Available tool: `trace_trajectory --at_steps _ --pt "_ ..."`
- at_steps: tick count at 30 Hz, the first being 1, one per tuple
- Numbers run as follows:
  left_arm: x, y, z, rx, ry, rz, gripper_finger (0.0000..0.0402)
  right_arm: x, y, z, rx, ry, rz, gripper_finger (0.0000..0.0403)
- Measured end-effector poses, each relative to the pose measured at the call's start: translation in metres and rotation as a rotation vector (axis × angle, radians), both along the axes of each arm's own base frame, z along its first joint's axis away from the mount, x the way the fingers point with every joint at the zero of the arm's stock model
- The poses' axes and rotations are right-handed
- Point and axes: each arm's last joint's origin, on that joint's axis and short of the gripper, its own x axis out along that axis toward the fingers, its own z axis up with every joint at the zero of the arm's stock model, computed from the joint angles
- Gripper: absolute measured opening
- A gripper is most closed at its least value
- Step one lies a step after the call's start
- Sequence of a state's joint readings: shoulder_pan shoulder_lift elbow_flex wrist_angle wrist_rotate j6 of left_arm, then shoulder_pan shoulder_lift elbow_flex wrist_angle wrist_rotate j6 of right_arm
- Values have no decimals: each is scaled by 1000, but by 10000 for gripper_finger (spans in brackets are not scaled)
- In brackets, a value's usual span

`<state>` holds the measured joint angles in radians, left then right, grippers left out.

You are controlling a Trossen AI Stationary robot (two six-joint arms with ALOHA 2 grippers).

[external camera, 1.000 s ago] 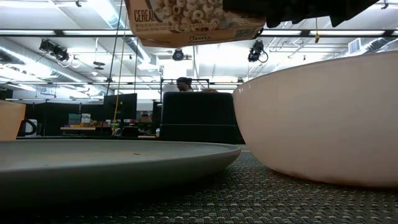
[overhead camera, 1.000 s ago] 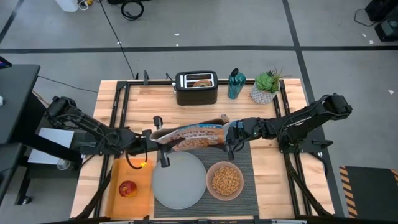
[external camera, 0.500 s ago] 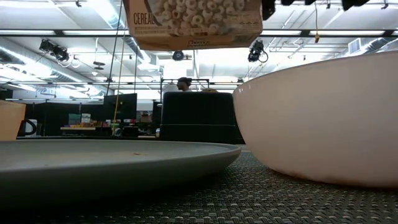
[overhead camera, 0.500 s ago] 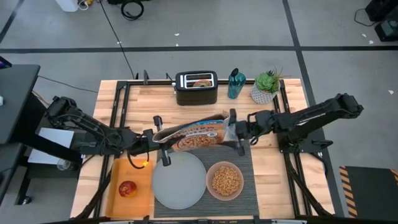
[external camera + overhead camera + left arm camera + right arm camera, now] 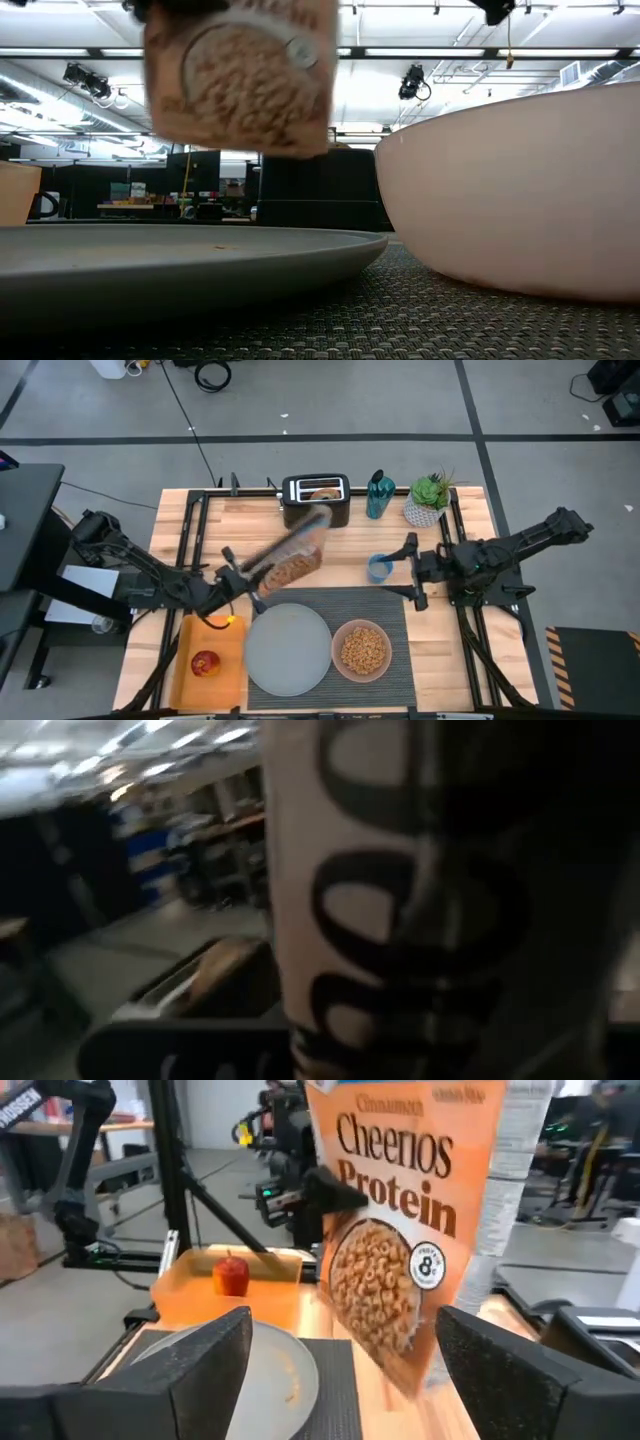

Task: Arrange a breakfast setting
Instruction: Pour the cereal from the cereal box into the pink bowl

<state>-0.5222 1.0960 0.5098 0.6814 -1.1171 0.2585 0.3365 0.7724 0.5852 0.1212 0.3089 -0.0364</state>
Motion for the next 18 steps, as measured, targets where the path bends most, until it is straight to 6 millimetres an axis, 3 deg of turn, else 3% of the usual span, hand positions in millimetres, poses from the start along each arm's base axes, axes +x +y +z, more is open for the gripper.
trace_trajectory --at_steps 5,9,18 --pt "-36 10 -24 -70 -21 214 17 -13 6 -10 30 -34 4 321" --pt "-52 17 -38 -117 -56 332 17 -14 12 -17 44 -53 34 321" --pt "-52 45 -59 -117 -70 516 17 -14 18 -22 36 -86 48 321"
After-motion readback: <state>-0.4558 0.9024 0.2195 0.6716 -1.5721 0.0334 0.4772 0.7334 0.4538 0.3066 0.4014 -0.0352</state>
